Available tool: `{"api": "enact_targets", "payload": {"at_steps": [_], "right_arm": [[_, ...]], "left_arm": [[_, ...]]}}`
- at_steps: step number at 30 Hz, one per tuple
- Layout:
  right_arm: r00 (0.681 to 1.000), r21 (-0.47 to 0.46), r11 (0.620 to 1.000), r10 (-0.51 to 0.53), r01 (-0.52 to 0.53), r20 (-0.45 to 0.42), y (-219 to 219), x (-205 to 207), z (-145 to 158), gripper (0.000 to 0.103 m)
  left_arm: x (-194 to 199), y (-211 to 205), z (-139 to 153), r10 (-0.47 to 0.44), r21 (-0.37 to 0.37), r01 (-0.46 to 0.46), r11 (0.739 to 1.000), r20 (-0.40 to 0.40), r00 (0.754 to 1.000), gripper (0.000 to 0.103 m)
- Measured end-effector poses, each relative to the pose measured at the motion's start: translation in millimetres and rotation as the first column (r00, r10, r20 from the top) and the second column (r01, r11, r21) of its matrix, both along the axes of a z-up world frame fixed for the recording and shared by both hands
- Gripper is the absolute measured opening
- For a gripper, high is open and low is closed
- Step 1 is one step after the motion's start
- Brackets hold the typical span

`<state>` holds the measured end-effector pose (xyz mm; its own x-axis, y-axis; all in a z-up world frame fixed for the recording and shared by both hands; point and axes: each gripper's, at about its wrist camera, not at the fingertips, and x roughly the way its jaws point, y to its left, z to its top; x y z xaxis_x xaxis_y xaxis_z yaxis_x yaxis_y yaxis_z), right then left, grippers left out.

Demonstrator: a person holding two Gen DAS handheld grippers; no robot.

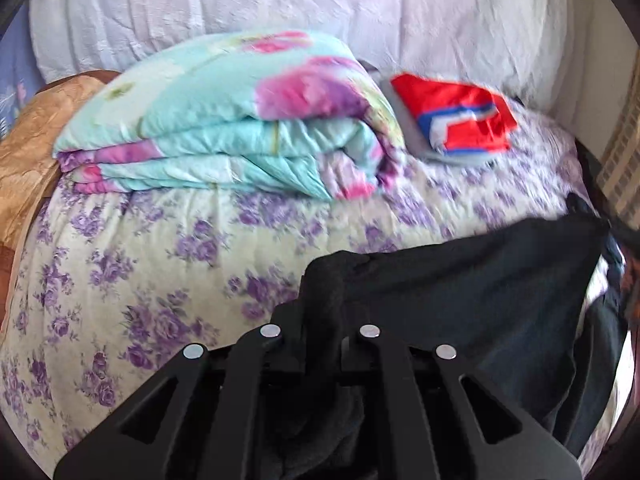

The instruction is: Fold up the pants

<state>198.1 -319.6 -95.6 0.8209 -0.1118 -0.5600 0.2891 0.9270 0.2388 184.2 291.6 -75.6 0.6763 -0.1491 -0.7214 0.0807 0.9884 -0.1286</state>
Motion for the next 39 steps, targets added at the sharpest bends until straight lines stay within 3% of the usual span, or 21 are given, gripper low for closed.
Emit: {"api": "enact_targets", "payload": {"at_steps": [2, 3, 4, 5, 6, 9, 15, 19, 21, 22, 23, 25, 27, 29, 32, 33, 34, 35, 36, 37, 39], "right_arm": [[0.998, -0.038, 0.999, 0.006, -0.009, -0.064, 1.7, -2.5, -16.1, 0.010], [0.993, -0.038, 0.999, 0.012, -0.017, -0.120, 0.5, -1.2, -29.3, 0.016], [0.977, -0.024, 0.999, 0.021, -0.026, -0.210, -1.9, 2.5, -47.3, 0.032], [0.956, -0.007, 1.000, 0.020, -0.023, -0.293, -4.6, 4.9, -62.0, 0.039], [0.950, 0.008, 1.000, 0.026, -0.024, -0.311, -6.3, 2.9, -67.4, 0.040], [0.944, -0.018, 1.000, -0.005, -0.001, -0.330, -4.1, -10.2, -47.5, 0.056], [0.970, -0.052, 0.999, -0.009, -0.004, -0.243, -3.7, -24.2, 1.3, 0.062], [0.960, 0.051, 0.990, 0.142, -0.134, -0.241, 16.3, -56.7, 4.1, 0.063], [0.938, 0.012, 0.970, 0.239, -0.244, -0.252, 45.4, -83.1, 3.3, 0.066], [0.938, -0.040, 0.967, 0.232, -0.251, -0.258, 55.0, -95.9, 4.7, 0.066], [0.946, -0.100, 0.969, 0.194, -0.226, -0.258, 59.7, -112.8, 6.2, 0.066], [0.967, -0.084, 0.987, 0.117, -0.140, -0.228, 47.4, -140.0, 9.6, 0.067], [0.975, 0.003, 1.000, -0.008, 0.009, -0.222, 14.2, -165.6, 5.3, 0.070], [0.959, 0.098, 0.985, -0.115, 0.145, -0.257, -21.7, -184.3, -12.1, 0.072], [0.952, 0.233, 0.956, -0.105, 0.176, -0.288, -45.7, -190.6, -44.6, 0.072], [0.955, 0.273, 0.949, -0.080, 0.160, -0.285, -47.8, -186.2, -54.2, 0.072], [0.956, 0.282, 0.947, -0.073, 0.156, -0.284, -47.5, -182.9, -58.8, 0.061], [0.958, 0.276, 0.950, -0.066, 0.145, -0.278, -45.5, -179.1, -61.4, 0.045], [0.958, 0.257, 0.958, -0.056, 0.131, -0.280, -43.2, -177.2, -60.1, 0.010], [0.959, 0.234, 0.964, -0.057, 0.125, -0.277, -41.3, -178.9, -56.0, 0.004], [0.969, 0.207, 0.970, -0.076, 0.127, -0.235, -40.1, -193.9, -39.5, 0.004]], "left_arm": [[5.5, 0.6, -6.3, 0.033, 0.029, -0.033, 0.999, 0.005, 0.999, 0.008], [11.1, 2.0, -13.2, 0.047, 0.031, -0.047, 0.998, -0.013, 0.999, 0.008], [19.3, 4.3, -23.2, 0.062, 0.030, -0.061, 0.998, -0.051, 0.997, 0.008], [23.6, 7.5, -31.9, 0.073, 0.019, -0.072, 0.997, -0.084, 0.994, 0.009], [29.6, 13.1, -42.2, 0.080, -0.016, -0.083, 0.996, -0.134, 0.988, 0.010], [29.9, 25.2, -48.1, 0.083, -0.085, -0.099, 0.992, -0.167, 0.982, 0.016], [24.8, 20.0, -44.7, 0.108, -0.007, -0.110, 0.994, -0.134, 0.985, 0.031], [3.0, 18.7, -16.4, 0.111, 0.059, -0.108, 0.992, -0.054, 0.992, 0.036], [-11.3, 17.2, -0.5, 0.119, 0.094, -0.118, 0.989, -0.005, 0.993, 0.047], [-20.6, 15.1, 7.3, 0.113, 0.101, -0.114, 0.988, 0.018, 0.993, 0.053], [-35.6, 11.8, 15.9, 0.091, 0.104, -0.095, 0.990, 0.042, 0.995, 0.058], [-59.8, 3.1, 25.3, 0.047, 0.115, -0.055, 0.992, 0.065, 0.997, 0.066], [-93.6, -12.8, 31.8, -0.019, 0.133, 0.006, 0.991, 0.098, 0.995, 0.072], [-122.5, -26.3, 34.0, -0.078, 0.143, 0.059, 0.988, 0.126, 0.989, 0.081], [-153.2, -45.2, 35.2, -0.135, 0.145, 0.113, 0.983, 0.153, 0.979, 0.088], [-159.7, -49.8, 34.1, -0.149, 0.139, 0.128, 0.982, 0.151, 0.977, 0.088], [-163.3, -53.2, 32.6, -0.155, 0.132, 0.136, 0.982, 0.147, 0.977, 0.088], [-168.6, -56.3, 30.7, -0.156, 0.131, 0.138, 0.982, 0.142, 0.977, 0.088], [-172.0, -57.0, 29.7, -0.149, 0.136, 0.130, 0.982, 0.140, 0.979, 0.088], [-174.7, -56.5, 29.0, -0.137, 0.142, 0.117, 0.983, 0.137, 0.981, 0.088], [-181.8, -51.4, 29.3, -0.108, 0.151, 0.087, 0.985, 0.134, 0.985, 0.088]]}}
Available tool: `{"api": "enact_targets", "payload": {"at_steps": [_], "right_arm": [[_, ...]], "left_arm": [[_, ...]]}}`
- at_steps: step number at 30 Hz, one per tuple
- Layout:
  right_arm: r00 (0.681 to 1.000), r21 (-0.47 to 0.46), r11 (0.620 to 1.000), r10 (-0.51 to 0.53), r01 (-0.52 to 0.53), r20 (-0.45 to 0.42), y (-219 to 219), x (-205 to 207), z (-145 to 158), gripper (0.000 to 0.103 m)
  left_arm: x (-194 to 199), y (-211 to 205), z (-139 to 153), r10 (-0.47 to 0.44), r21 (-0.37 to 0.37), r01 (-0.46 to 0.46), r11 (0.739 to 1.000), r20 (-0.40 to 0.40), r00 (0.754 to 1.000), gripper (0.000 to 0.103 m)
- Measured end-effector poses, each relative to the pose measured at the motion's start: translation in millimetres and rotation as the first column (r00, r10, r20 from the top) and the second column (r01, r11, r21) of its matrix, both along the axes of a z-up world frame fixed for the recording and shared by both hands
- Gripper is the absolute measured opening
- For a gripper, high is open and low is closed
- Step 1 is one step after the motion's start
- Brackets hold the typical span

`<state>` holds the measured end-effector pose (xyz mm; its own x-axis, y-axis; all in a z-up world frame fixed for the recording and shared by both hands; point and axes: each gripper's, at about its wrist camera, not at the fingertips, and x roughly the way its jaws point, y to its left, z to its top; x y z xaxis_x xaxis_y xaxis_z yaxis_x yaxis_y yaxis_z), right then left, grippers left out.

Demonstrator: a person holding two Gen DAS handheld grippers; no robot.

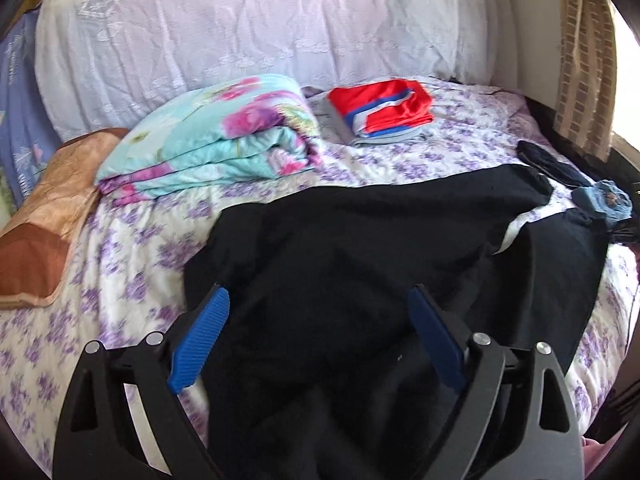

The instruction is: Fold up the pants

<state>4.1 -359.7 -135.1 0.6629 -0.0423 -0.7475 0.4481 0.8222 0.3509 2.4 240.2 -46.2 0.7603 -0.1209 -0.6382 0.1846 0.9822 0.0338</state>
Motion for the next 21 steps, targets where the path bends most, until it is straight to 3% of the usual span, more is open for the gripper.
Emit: {"api": "enact_targets", "payload": {"at_steps": [2, 6, 8, 9, 11, 12, 14, 18, 20, 21], "right_arm": [[0.999, -0.013, 1.000, -0.015, 0.015, 0.040, -3.6, -23.9, 15.3, 0.004], [0.997, -0.089, 0.993, -0.074, 0.072, -0.015, -10.4, -55.6, 11.4, 0.004], [0.993, -0.055, 0.997, -0.060, 0.054, -0.101, -16.7, -62.6, -10.8, 0.015], [0.987, -0.052, 0.997, -0.067, 0.060, -0.143, -20.4, -66.7, -19.0, 0.033], [0.988, -0.040, 0.996, -0.089, 0.084, -0.123, -27.3, -82.6, -14.1, 0.042], [0.986, -0.047, 0.992, -0.120, 0.115, -0.112, -29.9, -90.1, -6.6, 0.053], [0.984, -0.099, 0.982, -0.168, 0.163, -0.053, -25.7, -100.8, 13.9, 0.056], [0.998, -0.213, 0.977, 0.008, 0.004, 0.055, 25.1, -89.7, 47.0, 0.060], [0.975, -0.265, 0.948, 0.203, -0.174, 0.085, 73.8, -69.9, 54.9, 0.062], [0.939, -0.304, 0.907, 0.331, -0.291, 0.089, 108.9, -59.5, 56.2, 0.062]], "left_arm": [[-7.4, 8.0, 1.1, 0.022, -0.009, -0.022, 1.000, -0.003, 1.000, 0.088], [-16.0, 20.4, -3.5, 0.060, -0.042, -0.061, 0.997, -0.024, 0.998, 0.088], [-16.8, 22.0, -9.2, 0.068, -0.055, -0.070, 0.996, -0.045, 0.997, 0.089], [-16.8, 22.1, -12.7, 0.073, -0.057, -0.076, 0.995, -0.056, 0.996, 0.089], [-17.9, 21.2, -18.1, 0.078, -0.051, -0.082, 0.995, -0.074, 0.994, 0.089], [-19.5, 20.2, -20.0, 0.079, -0.044, -0.083, 0.996, -0.079, 0.994, 0.089], [-22.2, 20.3, -23.8, 0.093, -0.021, -0.095, 0.995, -0.079, 0.993, 0.089], [-23.6, 35.3, -36.7, 0.203, 0.016, -0.202, 0.979, -0.105, 0.974, 0.091], [-25.6, 52.6, -43.1, 0.249, -0.025, -0.255, 0.967, -0.150, 0.957, 0.091], [-27.3, 62.3, -46.4, 0.271, -0.044, -0.282, 0.958, -0.174, 0.947, 0.091]]}}
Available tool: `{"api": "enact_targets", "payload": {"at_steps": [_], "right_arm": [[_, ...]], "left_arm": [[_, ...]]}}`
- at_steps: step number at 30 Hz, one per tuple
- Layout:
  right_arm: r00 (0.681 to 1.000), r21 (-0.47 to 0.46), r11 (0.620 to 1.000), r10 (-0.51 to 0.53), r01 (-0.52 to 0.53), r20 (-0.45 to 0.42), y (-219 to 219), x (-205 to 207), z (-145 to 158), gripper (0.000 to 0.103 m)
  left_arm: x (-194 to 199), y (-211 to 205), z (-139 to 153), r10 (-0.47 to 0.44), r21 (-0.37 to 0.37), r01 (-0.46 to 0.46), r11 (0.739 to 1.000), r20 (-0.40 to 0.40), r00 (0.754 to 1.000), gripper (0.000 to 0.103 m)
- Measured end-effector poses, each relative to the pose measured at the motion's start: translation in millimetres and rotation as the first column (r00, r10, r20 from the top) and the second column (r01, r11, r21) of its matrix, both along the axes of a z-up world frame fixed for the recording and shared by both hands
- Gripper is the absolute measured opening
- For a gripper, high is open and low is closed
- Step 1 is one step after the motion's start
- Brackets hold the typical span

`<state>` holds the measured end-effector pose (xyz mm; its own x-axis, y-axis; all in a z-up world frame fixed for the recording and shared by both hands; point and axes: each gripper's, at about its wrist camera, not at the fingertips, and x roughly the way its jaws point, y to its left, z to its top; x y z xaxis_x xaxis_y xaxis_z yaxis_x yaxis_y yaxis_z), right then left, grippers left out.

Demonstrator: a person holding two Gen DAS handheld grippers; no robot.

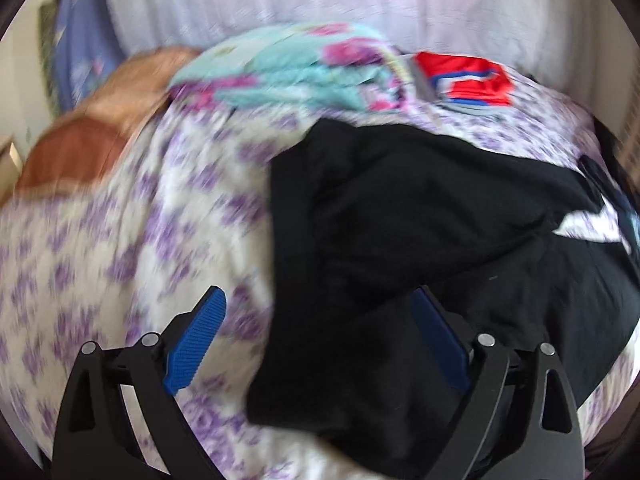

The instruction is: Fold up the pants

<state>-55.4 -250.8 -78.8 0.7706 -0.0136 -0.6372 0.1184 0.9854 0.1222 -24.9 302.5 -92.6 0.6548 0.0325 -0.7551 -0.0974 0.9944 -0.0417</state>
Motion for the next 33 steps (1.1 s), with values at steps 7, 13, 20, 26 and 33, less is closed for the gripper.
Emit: {"api": "enact_targets", "payload": {"at_steps": [7, 13, 20, 26, 33], "right_arm": [[0.662, -0.105, 0.657, 0.750, -0.746, -0.007, 242.2, 21.2, -19.9, 0.063], [0.303, -0.264, 0.275, 0.950, -0.925, -0.075, 387.5, -23.8, -41.6, 0.063], [0.334, -0.346, 0.250, 0.918, -0.905, -0.212, 411.4, -36.9, -65.2, 0.016], [0.276, -0.281, 0.223, 0.947, -0.933, -0.163, 403.3, -57.3, -49.4, 0.015], [0.255, -0.103, 0.240, 0.952, -0.965, -0.170, 391.6, -28.1, -55.0, 0.060]], "left_arm": [[-6.4, 44.6, -31.4, -0.026, -0.273, -0.005, 0.962, -0.111, 0.993, 0.092], [15.4, 32.5, -42.2, -0.108, -0.285, 0.065, 0.956, -0.138, 0.984, 0.082], [24.4, 22.8, -36.7, -0.169, -0.243, 0.141, 0.960, -0.097, 0.981, 0.045], [0.6, 27.5, -16.9, -0.110, -0.200, 0.110, 0.974, 0.008, 0.994, 0.043], [-10.2, 40.6, -13.7, -0.041, -0.053, 0.040, 0.998, -0.019, 0.999, 0.072]]}}
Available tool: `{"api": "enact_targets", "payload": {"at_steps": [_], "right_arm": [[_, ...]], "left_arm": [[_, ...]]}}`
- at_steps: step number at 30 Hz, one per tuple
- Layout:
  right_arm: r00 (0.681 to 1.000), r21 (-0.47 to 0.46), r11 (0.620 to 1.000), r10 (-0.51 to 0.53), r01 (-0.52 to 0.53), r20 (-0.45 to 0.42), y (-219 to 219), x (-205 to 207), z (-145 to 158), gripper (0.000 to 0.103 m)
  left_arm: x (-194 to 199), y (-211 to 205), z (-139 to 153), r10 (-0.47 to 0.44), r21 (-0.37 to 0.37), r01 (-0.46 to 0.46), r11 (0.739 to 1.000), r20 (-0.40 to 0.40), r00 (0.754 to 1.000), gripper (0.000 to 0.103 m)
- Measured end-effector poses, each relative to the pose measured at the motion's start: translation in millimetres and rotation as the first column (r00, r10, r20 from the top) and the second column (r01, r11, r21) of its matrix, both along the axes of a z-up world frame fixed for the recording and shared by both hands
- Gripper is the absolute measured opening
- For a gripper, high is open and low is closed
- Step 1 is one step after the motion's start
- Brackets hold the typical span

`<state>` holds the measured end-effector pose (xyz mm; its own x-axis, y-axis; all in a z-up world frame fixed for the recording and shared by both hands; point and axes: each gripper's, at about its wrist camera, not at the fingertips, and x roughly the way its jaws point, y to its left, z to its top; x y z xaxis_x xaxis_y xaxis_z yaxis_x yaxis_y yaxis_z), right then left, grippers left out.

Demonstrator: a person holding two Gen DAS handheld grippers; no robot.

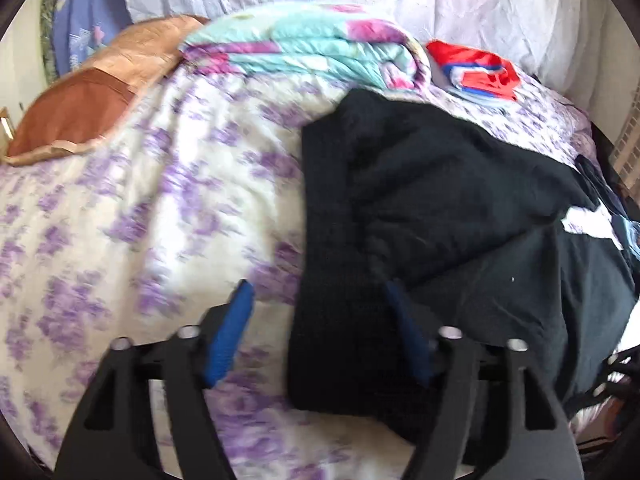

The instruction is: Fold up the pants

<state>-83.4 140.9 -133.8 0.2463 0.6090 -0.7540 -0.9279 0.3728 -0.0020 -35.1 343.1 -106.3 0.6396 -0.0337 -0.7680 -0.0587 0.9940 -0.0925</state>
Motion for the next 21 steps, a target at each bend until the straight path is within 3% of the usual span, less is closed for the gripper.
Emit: {"api": "enact_targets", "payload": {"at_steps": [1, 3, 5, 8, 10, 12, 15, 17, 21], "right_arm": [[1.000, 0.038, 0.999, -0.001, 0.001, 0.002, -12.2, 3.7, 12.7, 0.080], [0.999, 0.113, 0.993, -0.032, 0.028, 0.031, -36.3, 14.0, 35.5, 0.100], [0.996, 0.167, 0.983, -0.081, 0.073, 0.039, -65.9, 42.1, 61.4, 0.100], [0.990, 0.182, 0.974, -0.139, 0.138, -0.009, -99.8, 94.0, 84.5, 0.100], [0.980, 0.204, 0.959, -0.199, 0.199, -0.018, -123.7, 132.2, 95.3, 0.100], [0.971, 0.117, 0.964, -0.239, 0.239, -0.018, -138.5, 169.9, 100.7, 0.100], [0.937, -0.016, 0.938, -0.343, 0.345, 0.071, -161.3, 225.0, 107.6, 0.100], [0.924, -0.060, 0.923, -0.382, 0.381, -0.007, -177.2, 270.2, 101.1, 0.100], [0.919, -0.131, 0.917, -0.388, 0.377, -0.071, -181.7, 333.1, 68.4, 0.097]], "left_arm": [[1.0, 2.7, 6.7, -0.006, 0.002, 0.006, 1.000, 0.014, 1.000, 0.073], [4.2, 3.8, 30.7, -0.013, 0.078, 0.008, 0.997, 0.069, 0.998, 0.077], [18.5, -2.6, 54.0, -0.066, 0.175, 0.044, 0.984, 0.122, 0.990, 0.087], [54.0, -12.5, 74.1, -0.157, 0.215, 0.128, 0.968, 0.125, 0.980, 0.087], [83.9, -20.4, 79.8, -0.237, 0.168, 0.219, 0.961, 0.096, 0.967, 0.087], [120.3, -25.4, 79.0, -0.291, 0.134, 0.282, 0.950, 0.049, 0.956, 0.087], [170.7, -33.9, 68.2, -0.376, 0.109, 0.375, 0.920, -0.020, 0.927, 0.083], [198.7, -38.1, 57.5, -0.416, 0.095, 0.420, 0.903, -0.056, 0.907, 0.079], [241.3, -39.9, 30.1, -0.470, 0.031, 0.477, 0.878, -0.134, 0.873, 0.071]]}}
